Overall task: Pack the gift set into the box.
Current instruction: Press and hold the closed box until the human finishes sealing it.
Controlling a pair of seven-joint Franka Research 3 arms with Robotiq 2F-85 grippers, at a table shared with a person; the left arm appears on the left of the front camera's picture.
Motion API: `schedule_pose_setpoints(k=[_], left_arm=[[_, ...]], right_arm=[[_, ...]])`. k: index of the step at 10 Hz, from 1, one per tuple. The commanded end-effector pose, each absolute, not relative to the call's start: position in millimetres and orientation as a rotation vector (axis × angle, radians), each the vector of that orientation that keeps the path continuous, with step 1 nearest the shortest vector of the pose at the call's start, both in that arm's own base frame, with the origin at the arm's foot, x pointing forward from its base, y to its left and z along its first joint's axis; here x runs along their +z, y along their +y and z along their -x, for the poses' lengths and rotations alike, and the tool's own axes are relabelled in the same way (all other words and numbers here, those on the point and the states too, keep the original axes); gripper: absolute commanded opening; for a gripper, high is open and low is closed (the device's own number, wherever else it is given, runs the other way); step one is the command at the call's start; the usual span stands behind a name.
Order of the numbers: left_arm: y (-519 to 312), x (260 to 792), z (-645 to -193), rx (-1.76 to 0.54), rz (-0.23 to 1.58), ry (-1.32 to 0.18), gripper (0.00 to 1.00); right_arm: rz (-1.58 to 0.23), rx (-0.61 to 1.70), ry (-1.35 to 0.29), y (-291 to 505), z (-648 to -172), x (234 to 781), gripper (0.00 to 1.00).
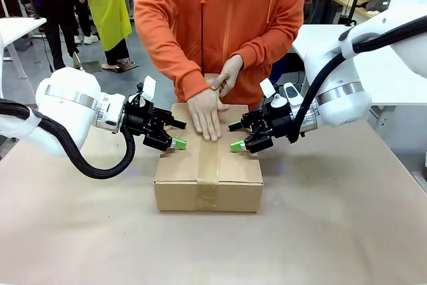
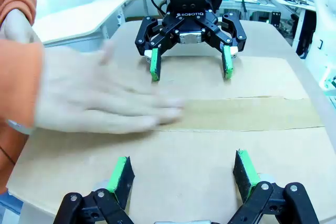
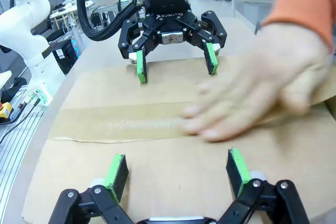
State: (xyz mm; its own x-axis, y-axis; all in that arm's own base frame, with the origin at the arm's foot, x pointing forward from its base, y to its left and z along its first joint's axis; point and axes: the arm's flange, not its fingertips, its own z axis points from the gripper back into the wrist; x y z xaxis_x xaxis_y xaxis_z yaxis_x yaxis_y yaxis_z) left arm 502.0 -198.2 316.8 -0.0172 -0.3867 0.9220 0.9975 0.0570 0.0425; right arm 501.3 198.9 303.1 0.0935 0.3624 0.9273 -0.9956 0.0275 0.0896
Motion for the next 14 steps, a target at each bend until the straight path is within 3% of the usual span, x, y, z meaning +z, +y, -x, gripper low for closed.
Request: schedule_pose_setpoints(k=[1, 14], left_arm=[[-198.2, 313.9, -501.3, -1.356, 0.849, -0.970, 1.00], [-198.2, 316.8, -502.0, -1.346, 0.854, -0.964, 1.00]], right_arm=[[-0.966, 1.286, -0.883, 198.8, -499.7, 300.2, 1.00], [-0.966, 1.286, -0.883, 198.8, -499.7, 300.2, 1.00]])
